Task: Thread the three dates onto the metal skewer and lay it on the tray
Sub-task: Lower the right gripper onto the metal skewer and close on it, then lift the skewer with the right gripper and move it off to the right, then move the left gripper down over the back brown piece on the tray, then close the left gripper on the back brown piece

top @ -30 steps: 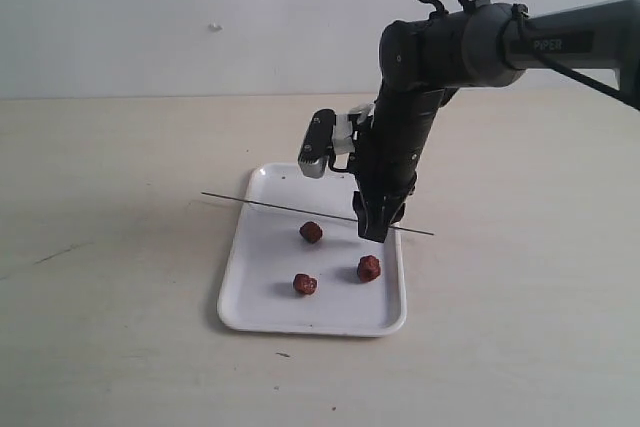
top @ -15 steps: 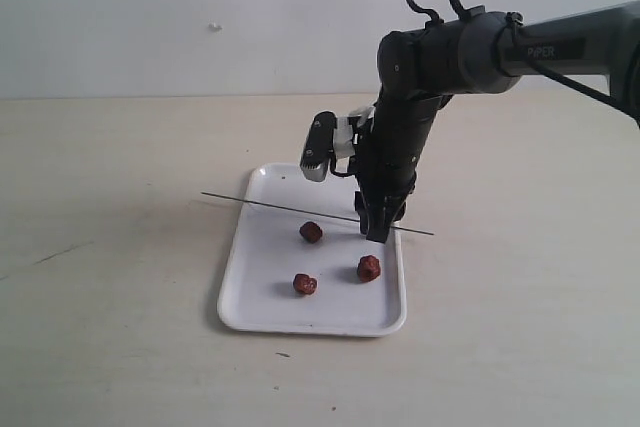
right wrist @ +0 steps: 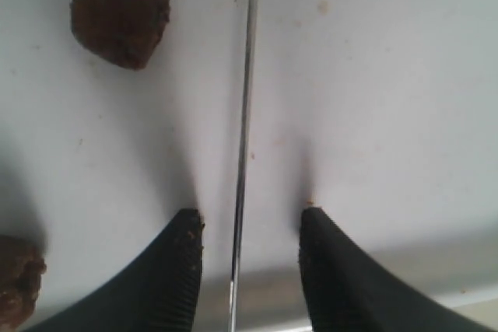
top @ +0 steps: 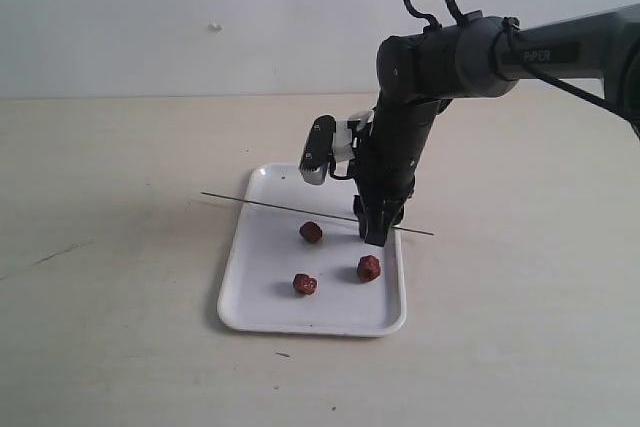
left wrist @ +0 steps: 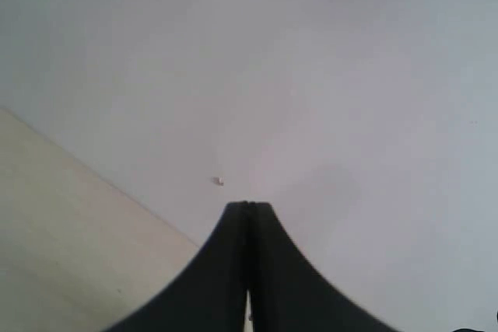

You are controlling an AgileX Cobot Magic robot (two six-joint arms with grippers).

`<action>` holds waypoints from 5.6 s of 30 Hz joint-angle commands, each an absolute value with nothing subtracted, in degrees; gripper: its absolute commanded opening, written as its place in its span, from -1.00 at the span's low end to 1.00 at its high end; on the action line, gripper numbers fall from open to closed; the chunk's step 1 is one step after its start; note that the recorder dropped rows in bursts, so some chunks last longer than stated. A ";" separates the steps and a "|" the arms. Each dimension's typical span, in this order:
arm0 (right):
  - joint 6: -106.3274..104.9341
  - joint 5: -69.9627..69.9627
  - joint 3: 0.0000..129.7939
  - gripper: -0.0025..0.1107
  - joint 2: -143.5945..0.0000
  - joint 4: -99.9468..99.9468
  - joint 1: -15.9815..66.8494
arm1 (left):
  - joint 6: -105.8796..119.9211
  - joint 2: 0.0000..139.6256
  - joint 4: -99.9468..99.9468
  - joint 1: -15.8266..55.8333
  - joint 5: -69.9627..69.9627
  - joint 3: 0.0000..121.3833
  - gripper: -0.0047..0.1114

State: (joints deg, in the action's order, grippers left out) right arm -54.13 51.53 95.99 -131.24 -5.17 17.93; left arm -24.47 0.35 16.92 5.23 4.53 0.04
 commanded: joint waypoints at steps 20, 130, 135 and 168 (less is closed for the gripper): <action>-53.84 52.09 96.40 -0.96 -131.52 -4.85 17.96 | -24.20 0.00 17.17 5.16 4.73 0.00 -0.90; -6.01 69.96 50.69 -0.96 -54.13 -3.56 17.97 | 13.55 139.20 3.31 38.11 -63.05 115.97 0.10; -6.14 69.96 50.69 -0.96 -54.13 -3.56 17.97 | 12.62 140.73 3.17 37.89 -65.19 115.97 0.10; -6.23 69.96 50.69 -0.96 -54.13 -3.56 17.97 | 11.76 141.60 3.09 37.89 -65.66 115.97 -0.28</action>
